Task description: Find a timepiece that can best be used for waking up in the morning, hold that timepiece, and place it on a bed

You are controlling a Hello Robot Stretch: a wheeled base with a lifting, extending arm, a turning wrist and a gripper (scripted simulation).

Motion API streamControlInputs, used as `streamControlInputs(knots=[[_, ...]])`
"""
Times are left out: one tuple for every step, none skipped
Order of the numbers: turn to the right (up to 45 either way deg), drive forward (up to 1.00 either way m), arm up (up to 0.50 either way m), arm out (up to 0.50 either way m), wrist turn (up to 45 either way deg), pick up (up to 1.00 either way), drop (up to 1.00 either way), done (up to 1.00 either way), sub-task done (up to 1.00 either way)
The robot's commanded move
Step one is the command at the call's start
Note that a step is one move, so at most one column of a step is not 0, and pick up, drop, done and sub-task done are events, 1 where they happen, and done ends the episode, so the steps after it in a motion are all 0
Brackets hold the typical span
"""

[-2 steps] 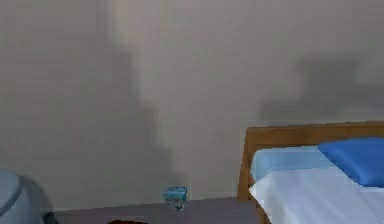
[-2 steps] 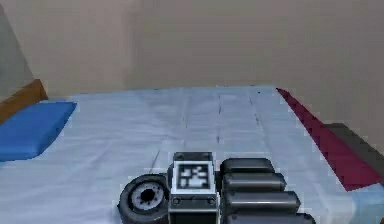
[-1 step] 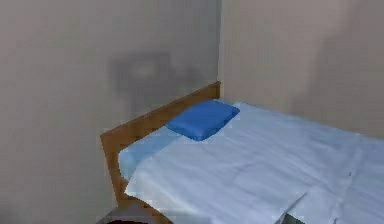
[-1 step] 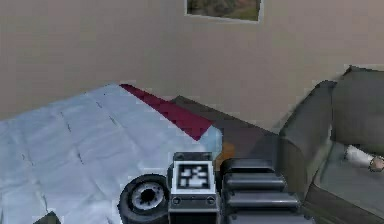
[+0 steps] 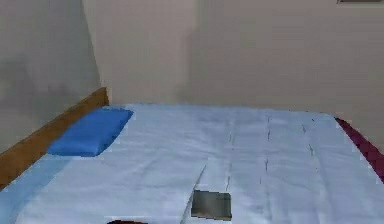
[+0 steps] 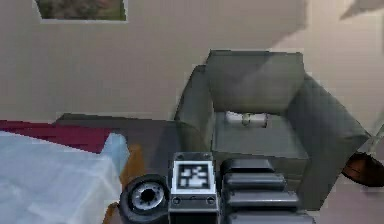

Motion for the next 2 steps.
streamControlInputs(knots=[[-45.0, 0.00, 0.00, 0.00, 0.0, 0.00, 0.00, 0.00, 0.00], [-45.0, 0.00, 0.00, 0.00, 0.0, 0.00, 0.00, 0.00, 0.00]])
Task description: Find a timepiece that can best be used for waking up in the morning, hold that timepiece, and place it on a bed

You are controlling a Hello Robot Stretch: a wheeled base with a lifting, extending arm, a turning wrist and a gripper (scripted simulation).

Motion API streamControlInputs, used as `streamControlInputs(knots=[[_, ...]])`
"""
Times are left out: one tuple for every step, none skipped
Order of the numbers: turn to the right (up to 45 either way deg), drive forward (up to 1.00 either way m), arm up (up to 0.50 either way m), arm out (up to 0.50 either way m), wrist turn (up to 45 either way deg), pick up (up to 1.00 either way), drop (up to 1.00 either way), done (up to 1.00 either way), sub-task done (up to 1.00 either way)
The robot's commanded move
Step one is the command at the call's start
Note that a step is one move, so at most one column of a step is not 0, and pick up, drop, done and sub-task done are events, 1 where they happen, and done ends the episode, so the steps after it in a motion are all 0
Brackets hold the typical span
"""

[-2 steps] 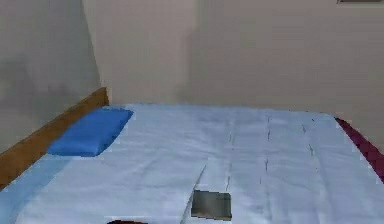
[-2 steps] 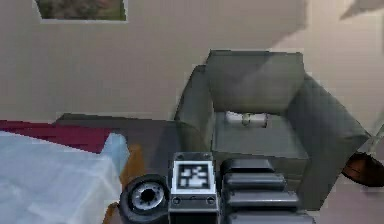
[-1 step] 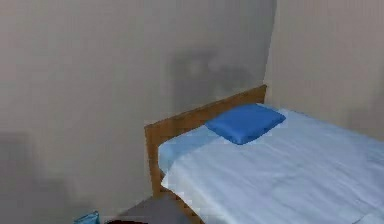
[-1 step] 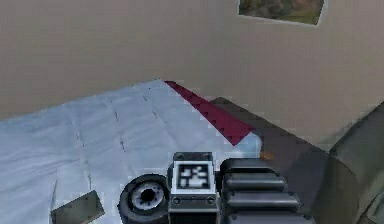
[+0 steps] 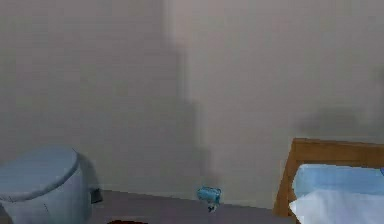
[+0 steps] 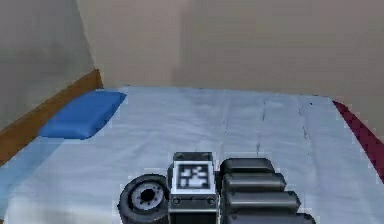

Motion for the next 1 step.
streamControlInputs(knots=[[-45.0, 0.00, 0.00, 0.00, 0.0, 0.00, 0.00, 0.00, 0.00]])
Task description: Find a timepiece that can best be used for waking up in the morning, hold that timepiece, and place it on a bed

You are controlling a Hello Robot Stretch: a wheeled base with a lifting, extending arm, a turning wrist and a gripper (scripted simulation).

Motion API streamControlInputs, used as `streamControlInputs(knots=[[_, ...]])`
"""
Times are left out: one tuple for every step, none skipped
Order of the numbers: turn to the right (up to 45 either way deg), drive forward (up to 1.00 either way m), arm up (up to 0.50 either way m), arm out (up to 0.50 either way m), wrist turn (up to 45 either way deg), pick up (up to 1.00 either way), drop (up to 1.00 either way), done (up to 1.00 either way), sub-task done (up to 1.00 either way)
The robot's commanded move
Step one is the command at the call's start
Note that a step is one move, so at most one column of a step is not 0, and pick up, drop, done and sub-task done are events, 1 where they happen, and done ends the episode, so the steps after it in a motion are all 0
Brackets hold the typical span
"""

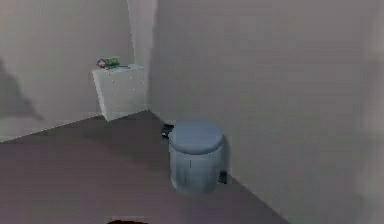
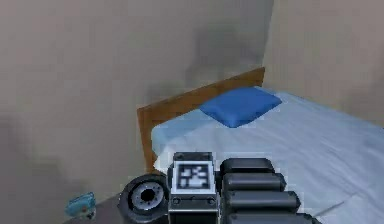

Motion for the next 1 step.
streamControlInputs(knots=[[-24.0, 0.00, 0.00, 0.00, 0.0, 0.00, 0.00, 0.00, 0.00]])
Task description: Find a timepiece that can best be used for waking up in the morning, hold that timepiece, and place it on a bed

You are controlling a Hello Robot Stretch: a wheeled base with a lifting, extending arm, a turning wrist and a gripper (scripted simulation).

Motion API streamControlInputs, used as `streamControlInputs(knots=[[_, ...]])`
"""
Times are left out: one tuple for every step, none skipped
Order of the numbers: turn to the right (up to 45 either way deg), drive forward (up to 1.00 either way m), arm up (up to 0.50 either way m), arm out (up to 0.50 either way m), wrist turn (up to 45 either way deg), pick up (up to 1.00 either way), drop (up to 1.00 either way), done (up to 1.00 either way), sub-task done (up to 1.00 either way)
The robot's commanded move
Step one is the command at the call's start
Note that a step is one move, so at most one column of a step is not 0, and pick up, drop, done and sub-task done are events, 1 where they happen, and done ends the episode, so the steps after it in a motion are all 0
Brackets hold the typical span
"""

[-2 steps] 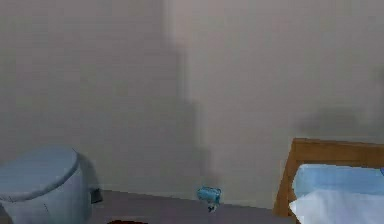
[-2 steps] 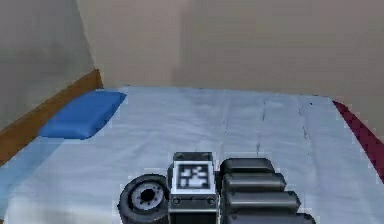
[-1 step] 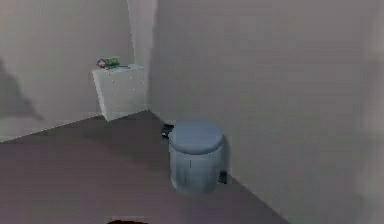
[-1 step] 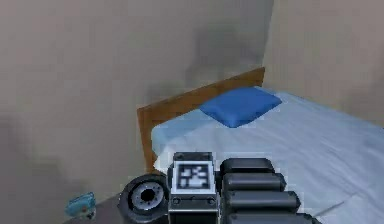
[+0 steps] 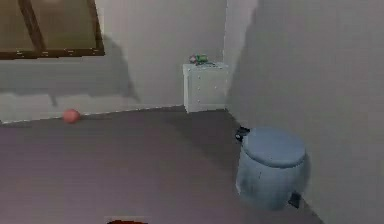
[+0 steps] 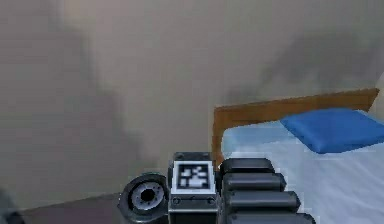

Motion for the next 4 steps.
streamControlInputs(knots=[[-45.0, 0.00, 0.00, 0.00, 0.0, 0.00, 0.00, 0.00, 0.00], [-45.0, 0.00, 0.00, 0.00, 0.0, 0.00, 0.00, 0.00, 0.00], [-45.0, 0.00, 0.00, 0.00, 0.0, 0.00, 0.00, 0.00, 0.00], [0.0, 0.25, 0.00, 0.00, 0.0, 0.00, 0.00, 0.00, 0.00]])
